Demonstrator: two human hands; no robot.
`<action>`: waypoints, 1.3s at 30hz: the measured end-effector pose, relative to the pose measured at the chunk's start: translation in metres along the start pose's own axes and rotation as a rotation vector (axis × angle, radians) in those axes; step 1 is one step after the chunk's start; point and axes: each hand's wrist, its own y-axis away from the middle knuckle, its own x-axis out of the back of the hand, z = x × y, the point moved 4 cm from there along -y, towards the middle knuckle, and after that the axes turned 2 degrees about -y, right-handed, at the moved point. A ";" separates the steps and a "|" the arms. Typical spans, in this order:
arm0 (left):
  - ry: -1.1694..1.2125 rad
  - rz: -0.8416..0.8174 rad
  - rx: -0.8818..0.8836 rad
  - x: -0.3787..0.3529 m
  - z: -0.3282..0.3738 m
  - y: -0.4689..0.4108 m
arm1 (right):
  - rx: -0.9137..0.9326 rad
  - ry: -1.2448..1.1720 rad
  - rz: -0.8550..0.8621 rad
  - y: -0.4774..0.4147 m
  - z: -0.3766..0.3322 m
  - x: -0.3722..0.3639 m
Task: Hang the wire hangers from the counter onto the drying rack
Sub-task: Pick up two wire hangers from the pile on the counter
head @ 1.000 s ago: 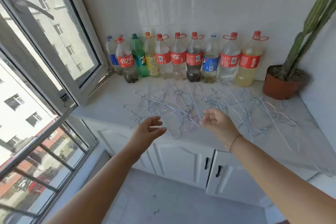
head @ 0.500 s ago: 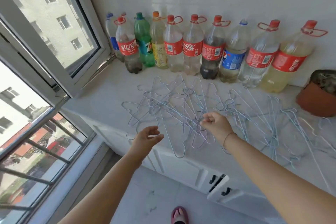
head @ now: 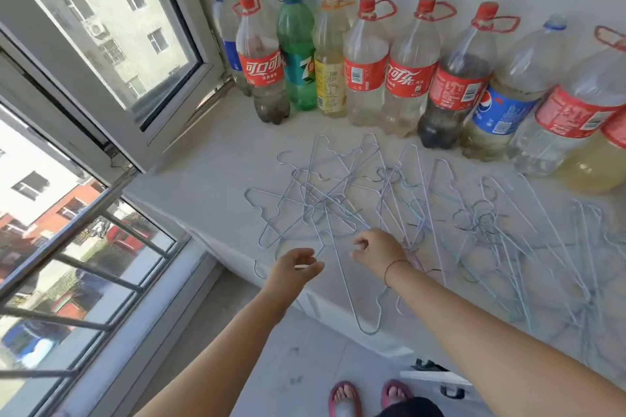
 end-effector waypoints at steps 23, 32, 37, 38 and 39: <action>0.364 0.156 0.061 -0.030 0.045 -0.013 | 0.065 -0.631 -0.030 -0.002 -0.035 -0.007; 0.401 0.214 0.043 -0.032 0.067 -0.030 | -0.024 -0.571 0.096 -0.017 -0.001 0.027; 0.424 0.184 0.038 -0.030 0.075 -0.026 | -0.232 -0.158 0.171 -0.047 0.054 0.051; 0.417 0.183 0.033 -0.030 0.075 -0.025 | -0.244 -0.102 0.136 -0.050 0.060 0.050; 0.410 0.181 0.027 -0.030 0.075 -0.024 | -0.254 -0.064 0.106 -0.052 0.063 0.048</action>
